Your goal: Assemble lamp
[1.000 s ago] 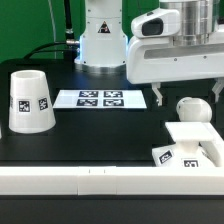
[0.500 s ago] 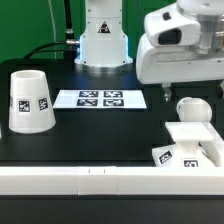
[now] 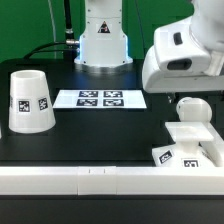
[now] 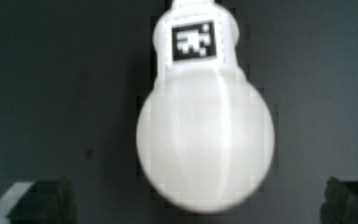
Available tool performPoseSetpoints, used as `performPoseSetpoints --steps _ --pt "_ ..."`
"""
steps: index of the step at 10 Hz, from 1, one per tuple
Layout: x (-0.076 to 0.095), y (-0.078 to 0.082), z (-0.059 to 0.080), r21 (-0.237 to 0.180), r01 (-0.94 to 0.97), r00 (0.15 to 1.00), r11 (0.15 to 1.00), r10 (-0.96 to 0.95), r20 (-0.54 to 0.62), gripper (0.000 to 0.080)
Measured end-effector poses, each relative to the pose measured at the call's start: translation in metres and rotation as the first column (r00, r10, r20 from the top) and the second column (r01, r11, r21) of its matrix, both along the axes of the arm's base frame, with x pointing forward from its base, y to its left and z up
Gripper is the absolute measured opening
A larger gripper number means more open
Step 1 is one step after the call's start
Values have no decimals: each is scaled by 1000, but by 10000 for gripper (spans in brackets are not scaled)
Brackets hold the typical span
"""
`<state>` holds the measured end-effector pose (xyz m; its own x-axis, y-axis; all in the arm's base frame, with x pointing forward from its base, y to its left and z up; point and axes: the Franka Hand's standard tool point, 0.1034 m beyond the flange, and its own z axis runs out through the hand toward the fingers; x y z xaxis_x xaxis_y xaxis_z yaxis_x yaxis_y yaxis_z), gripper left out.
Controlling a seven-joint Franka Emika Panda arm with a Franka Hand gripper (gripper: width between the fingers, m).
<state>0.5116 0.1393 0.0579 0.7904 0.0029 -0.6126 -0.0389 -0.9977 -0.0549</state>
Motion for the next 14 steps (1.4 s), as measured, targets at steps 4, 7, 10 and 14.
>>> performPoseSetpoints --steps 4,7,10,14 --pt "-14 7 -17 5 -27 985 1000 27 -172 699" --pt "-19 7 -27 5 -27 985 1000 28 -171 699" --pt "-28 7 -37 -3 -24 983 1000 23 -181 699" --pt "-33 4 -48 -10 -1 981 1000 -1 -196 699"
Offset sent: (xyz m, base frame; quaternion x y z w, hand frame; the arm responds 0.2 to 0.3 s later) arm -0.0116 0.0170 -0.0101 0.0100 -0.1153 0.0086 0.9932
